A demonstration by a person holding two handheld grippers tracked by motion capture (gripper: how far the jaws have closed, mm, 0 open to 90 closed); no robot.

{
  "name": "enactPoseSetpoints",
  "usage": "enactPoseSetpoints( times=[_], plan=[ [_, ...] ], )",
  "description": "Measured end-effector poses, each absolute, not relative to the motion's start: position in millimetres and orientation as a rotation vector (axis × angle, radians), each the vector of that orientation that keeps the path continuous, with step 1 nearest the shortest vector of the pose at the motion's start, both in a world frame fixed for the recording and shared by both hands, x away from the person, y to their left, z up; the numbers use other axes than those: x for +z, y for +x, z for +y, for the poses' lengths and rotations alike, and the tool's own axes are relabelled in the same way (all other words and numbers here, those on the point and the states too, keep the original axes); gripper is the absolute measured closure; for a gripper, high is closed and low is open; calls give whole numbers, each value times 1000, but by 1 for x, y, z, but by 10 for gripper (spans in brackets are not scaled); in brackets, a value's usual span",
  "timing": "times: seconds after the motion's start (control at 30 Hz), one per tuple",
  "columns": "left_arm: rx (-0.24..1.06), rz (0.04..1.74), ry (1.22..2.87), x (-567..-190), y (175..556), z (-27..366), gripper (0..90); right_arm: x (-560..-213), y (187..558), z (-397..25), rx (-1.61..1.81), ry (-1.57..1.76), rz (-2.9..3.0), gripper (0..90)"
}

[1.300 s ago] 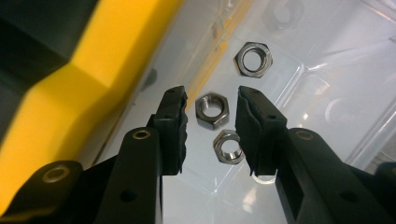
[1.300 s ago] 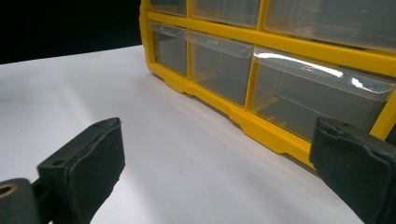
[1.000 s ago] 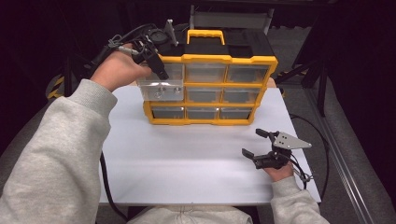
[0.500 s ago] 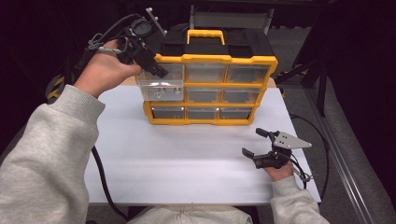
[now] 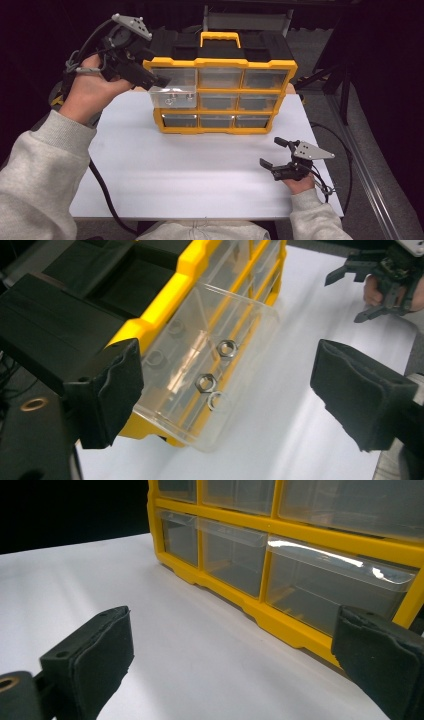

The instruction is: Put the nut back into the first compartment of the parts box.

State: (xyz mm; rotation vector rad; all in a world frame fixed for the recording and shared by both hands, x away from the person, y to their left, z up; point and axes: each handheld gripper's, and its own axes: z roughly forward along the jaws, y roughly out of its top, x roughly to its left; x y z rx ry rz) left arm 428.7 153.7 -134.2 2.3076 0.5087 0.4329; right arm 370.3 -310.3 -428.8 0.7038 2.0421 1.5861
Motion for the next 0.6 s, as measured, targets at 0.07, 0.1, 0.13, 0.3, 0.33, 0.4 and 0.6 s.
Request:
enactPoseSetpoints(
  times=[0.07,0.1,0.13,0.3,0.33,0.4,0.6],
  plan=[
    [423,488,2283,-139,422,159,136,-428,370,-310,1594,701,2038,39],
    [425,479,2266,-142,419,162,131,-428,370,-310,1595,698,2037,39],
    [439,473,2235,-147,414,167,116,-428,370,-310,1594,701,2039,39],
    [481,457,2160,-158,403,178,78,-428,370,-310,1598,695,2037,39],
    [495,461,2144,-162,399,180,71,-428,370,-310,1598,695,2037,39],
    [518,462,2116,-171,394,184,57,-428,370,-310,1599,698,2036,39],
    [410,482,1994,-201,387,198,40,-428,370,-310,1597,690,2038,39]
  ],
)
